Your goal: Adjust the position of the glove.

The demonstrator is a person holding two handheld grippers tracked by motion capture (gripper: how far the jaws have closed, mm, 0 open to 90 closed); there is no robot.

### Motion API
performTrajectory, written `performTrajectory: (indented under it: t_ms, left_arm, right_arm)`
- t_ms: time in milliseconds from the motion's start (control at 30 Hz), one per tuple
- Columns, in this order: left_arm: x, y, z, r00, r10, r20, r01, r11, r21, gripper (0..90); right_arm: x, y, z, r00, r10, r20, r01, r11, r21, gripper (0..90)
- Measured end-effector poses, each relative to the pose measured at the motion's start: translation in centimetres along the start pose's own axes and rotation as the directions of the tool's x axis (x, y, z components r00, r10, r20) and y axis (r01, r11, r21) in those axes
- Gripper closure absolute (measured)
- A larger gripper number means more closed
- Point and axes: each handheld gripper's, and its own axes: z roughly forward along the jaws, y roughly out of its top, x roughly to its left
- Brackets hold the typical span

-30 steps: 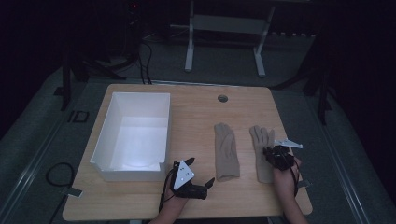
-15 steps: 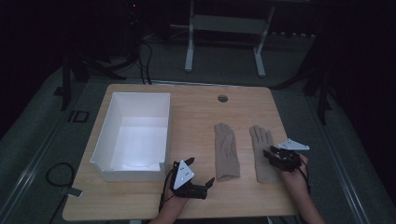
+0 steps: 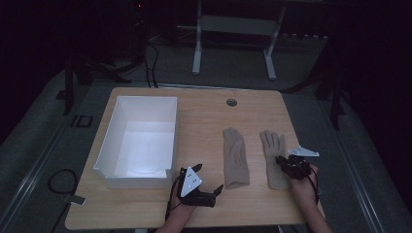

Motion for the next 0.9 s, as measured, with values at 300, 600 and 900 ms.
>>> performTrajectory:
  t_ms: [300,600,900]
  left_arm:
    - [0.0,0.0,0.0,1.0,0.002,-0.002,-0.002,1.0,0.001,0.1]
    - [0.0,0.0,0.0,1.0,0.003,-0.001,-0.003,1.0,0.0,0.1]
    - [0.0,0.0,0.0,1.0,0.004,0.002,-0.004,1.0,0.0,0.1]
  right_arm:
    - [0.9,4.3,-3.7,0.9965,0.081,0.019,-0.078,0.988,-0.137,83.9]
    - [4.4,8.2,-5.1,0.9968,0.078,-0.018,-0.08,0.973,-0.217,83.9]
    - [8.6,10.0,-2.5,0.9937,0.077,-0.081,-0.092,0.976,-0.198,83.9]
